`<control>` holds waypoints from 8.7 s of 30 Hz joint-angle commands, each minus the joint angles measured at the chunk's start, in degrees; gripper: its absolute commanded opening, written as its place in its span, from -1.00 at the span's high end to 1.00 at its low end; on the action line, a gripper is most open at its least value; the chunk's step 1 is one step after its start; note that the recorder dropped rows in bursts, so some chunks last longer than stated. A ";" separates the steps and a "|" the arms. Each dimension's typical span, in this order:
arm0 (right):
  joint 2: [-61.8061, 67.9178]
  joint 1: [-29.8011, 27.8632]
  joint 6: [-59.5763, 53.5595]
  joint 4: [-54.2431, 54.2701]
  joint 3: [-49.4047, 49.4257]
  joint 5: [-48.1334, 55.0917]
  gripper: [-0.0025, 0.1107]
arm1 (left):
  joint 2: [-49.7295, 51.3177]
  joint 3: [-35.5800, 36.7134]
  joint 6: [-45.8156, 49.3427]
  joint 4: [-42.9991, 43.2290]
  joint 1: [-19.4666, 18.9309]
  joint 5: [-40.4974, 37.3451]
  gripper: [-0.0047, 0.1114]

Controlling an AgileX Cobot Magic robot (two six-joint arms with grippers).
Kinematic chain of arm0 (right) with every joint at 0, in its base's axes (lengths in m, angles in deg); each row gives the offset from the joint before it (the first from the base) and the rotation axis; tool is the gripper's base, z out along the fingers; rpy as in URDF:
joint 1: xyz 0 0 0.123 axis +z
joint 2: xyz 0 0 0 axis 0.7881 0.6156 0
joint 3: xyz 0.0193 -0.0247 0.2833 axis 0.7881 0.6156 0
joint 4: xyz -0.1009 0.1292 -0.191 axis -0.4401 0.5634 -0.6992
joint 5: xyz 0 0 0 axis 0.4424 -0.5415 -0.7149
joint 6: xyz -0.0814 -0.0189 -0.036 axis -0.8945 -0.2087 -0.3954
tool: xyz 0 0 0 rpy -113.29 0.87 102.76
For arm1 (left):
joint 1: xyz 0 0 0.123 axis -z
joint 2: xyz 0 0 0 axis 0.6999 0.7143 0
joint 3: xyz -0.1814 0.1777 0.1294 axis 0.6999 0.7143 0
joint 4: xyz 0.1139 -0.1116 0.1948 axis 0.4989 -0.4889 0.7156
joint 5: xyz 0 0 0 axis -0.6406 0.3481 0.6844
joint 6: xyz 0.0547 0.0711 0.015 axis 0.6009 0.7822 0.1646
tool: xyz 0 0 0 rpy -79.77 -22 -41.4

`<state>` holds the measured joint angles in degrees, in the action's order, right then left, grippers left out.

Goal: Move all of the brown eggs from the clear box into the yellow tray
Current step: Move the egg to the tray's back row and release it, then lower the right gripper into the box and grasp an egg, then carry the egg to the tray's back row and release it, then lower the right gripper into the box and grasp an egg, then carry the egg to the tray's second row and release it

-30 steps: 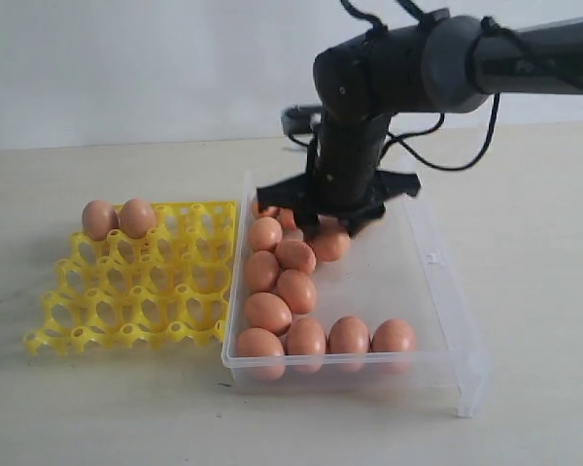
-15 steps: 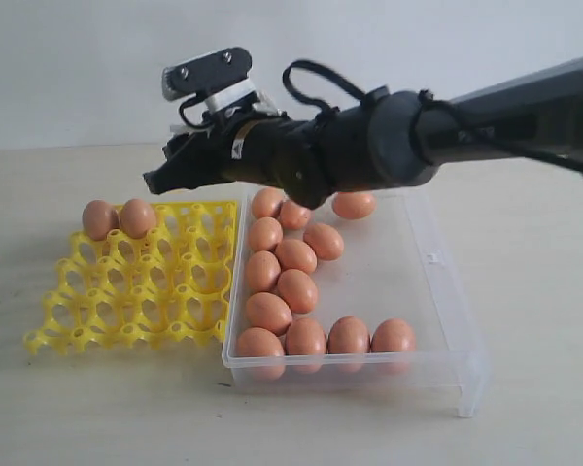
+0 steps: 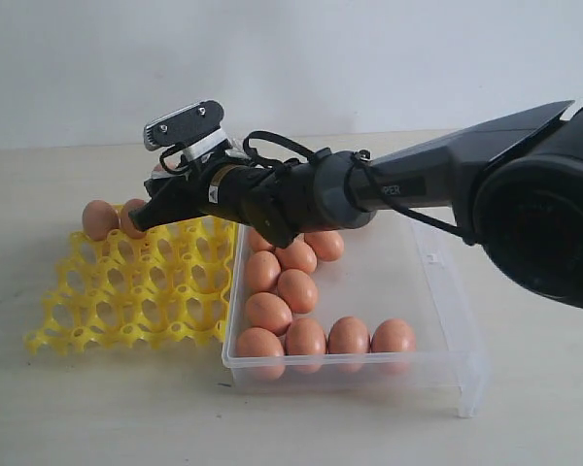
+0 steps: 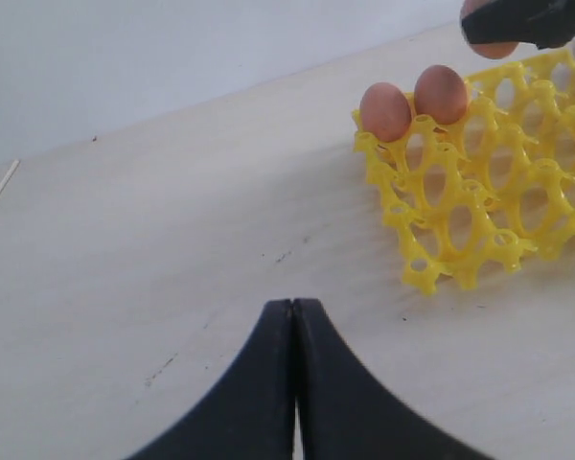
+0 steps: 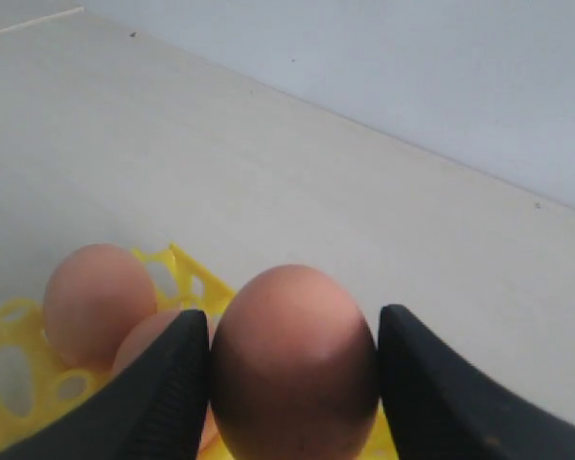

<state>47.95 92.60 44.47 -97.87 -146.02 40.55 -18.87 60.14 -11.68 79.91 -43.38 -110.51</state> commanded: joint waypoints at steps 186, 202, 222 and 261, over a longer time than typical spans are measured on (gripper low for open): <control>-19.18 -6.06 -9.75 5.73 5.47 62.24 -0.20 | -0.35 -0.23 -0.28 0.00 0.11 0.26 0.92; -9.20 -6.06 -18.90 3.67 -0.30 60.27 -0.20 | -0.35 -0.23 -0.28 0.00 0.11 0.26 0.92; -17.55 -6.06 -20.34 -3.16 2.92 53.18 0.96 | -0.35 -0.23 -0.28 0.00 0.11 0.26 0.92; 8.98 7.03 24.14 -21.82 -9.16 -9.34 0.77 | -0.35 -0.23 -0.44 0.00 0.11 0.26 0.92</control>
<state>56.66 99.44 68.48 -119.26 -154.00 32.85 -18.87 60.14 -11.68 79.91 -43.38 -110.51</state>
